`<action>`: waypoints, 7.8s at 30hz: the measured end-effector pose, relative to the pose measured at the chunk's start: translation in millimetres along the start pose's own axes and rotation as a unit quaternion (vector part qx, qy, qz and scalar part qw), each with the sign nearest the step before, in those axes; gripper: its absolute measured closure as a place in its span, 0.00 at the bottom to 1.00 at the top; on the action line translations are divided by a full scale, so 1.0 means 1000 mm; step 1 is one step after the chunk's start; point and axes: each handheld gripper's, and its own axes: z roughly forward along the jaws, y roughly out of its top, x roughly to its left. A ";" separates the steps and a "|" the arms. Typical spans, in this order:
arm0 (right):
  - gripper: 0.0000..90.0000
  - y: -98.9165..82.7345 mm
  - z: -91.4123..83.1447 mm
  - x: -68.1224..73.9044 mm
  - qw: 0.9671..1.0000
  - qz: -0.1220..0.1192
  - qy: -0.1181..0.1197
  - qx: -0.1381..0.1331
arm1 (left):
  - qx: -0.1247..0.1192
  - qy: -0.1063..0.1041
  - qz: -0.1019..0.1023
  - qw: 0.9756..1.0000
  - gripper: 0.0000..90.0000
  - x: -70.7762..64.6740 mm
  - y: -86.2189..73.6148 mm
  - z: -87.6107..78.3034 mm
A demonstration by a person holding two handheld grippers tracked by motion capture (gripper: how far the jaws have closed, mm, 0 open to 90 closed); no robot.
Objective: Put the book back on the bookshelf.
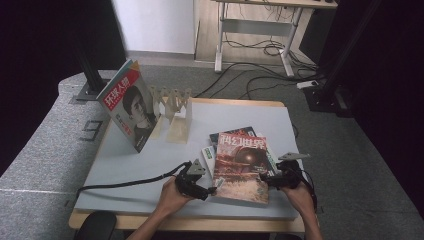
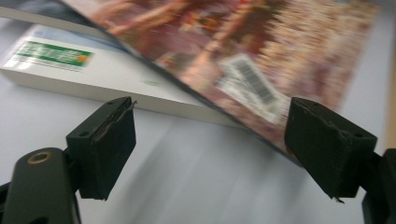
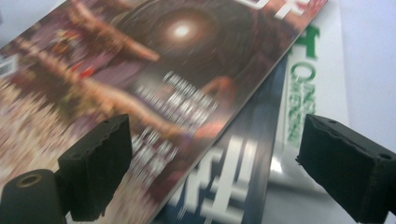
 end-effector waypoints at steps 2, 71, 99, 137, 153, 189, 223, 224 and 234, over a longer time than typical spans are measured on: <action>0.09 0.009 0.009 -0.007 1.000 0.002 -0.004 -0.001 | -0.001 -0.009 0.003 1.000 0.18 -0.006 -0.004 -0.001; 0.08 0.049 0.064 -0.079 0.986 0.158 0.045 0.020 | -0.010 0.027 0.004 1.000 0.74 0.020 -0.005 0.005; 0.48 0.066 0.042 -0.066 0.993 0.114 0.003 -0.025 | -0.001 0.024 0.002 1.000 0.68 0.021 -0.007 0.009; 0.92 0.074 -0.014 0.002 0.994 0.005 -0.016 -0.108 | 0.027 -0.043 -0.044 0.998 0.27 0.058 0.012 0.003; 0.92 0.083 -0.035 0.038 0.989 -0.029 0.018 -0.142 | -0.012 -0.080 -0.085 0.993 0.30 0.074 0.018 0.009; 0.92 0.080 -0.050 0.051 0.984 -0.039 0.053 -0.167 | 0.044 -0.132 -0.081 0.987 0.58 0.081 0.053 0.022; 0.88 0.073 -0.070 0.053 0.983 -0.054 0.036 -0.173 | -0.002 -0.127 -0.028 0.992 0.88 0.055 0.049 -0.021; 0.88 0.072 -0.071 0.052 0.983 -0.052 0.039 -0.173 | -0.003 -0.126 -0.023 0.992 0.88 0.054 0.048 -0.024; 0.80 0.075 -0.078 0.049 0.984 -0.045 0.044 -0.167 | -0.023 -0.138 -0.014 0.990 0.92 0.047 0.040 -0.041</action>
